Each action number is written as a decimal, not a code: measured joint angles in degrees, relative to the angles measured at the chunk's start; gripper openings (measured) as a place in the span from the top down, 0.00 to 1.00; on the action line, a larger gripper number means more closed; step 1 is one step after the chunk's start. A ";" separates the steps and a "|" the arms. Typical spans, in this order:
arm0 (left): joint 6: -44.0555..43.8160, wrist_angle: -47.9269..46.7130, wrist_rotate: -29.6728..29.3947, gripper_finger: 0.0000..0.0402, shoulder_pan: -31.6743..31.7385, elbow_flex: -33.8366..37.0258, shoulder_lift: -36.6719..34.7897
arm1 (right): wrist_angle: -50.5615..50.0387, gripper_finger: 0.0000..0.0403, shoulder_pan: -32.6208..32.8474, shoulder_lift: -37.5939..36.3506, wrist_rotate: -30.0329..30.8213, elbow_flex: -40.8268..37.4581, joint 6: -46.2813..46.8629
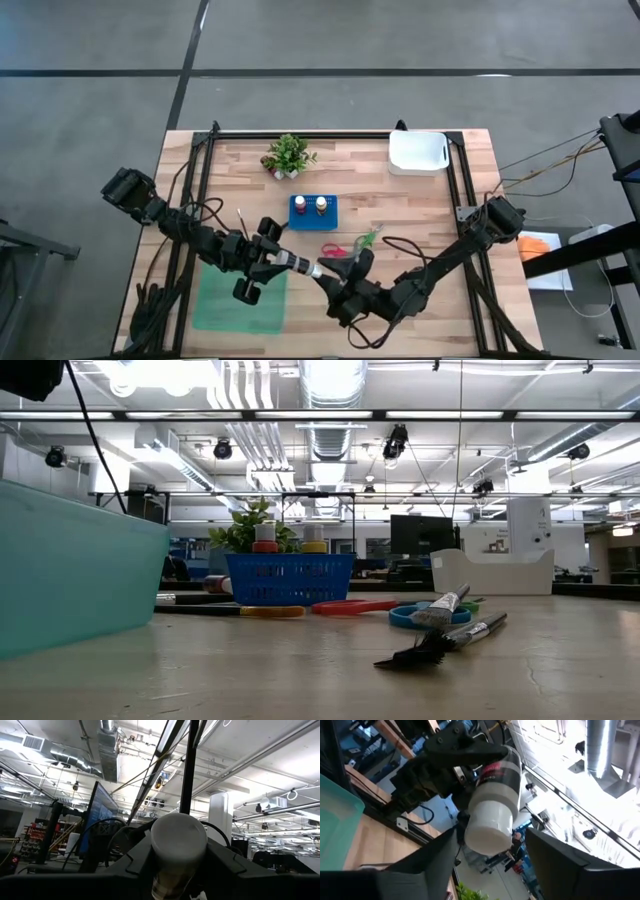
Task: Pick & Place Paint Supplies
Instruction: Put the grey paint into the blue bin, then put the red paint into the blue bin
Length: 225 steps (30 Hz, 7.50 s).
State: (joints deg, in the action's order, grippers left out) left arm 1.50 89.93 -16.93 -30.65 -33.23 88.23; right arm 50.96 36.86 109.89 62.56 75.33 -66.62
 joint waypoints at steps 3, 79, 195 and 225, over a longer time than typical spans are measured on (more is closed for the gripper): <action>0.00 -0.13 0.00 0.68 0.00 0.02 0.00 | 0.00 0.52 -0.02 0.00 -1.14 0.00 0.06; 42.24 -45.70 -19.08 0.11 -9.81 4.04 -32.16 | -100.01 0.72 -27.38 -6.34 -32.64 35.41 68.66; 36.59 -59.59 -25.51 0.12 -9.90 4.07 -41.53 | -135.95 0.57 -40.25 22.62 -63.03 51.63 63.55; 34.54 -64.23 -29.52 0.12 -9.90 4.07 -41.53 | -137.79 0.55 -39.05 21.08 -59.37 59.53 65.77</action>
State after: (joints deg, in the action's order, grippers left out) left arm 36.03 25.70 -46.45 -40.56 -29.17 46.70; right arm -86.83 -2.20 130.96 3.19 134.86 -0.85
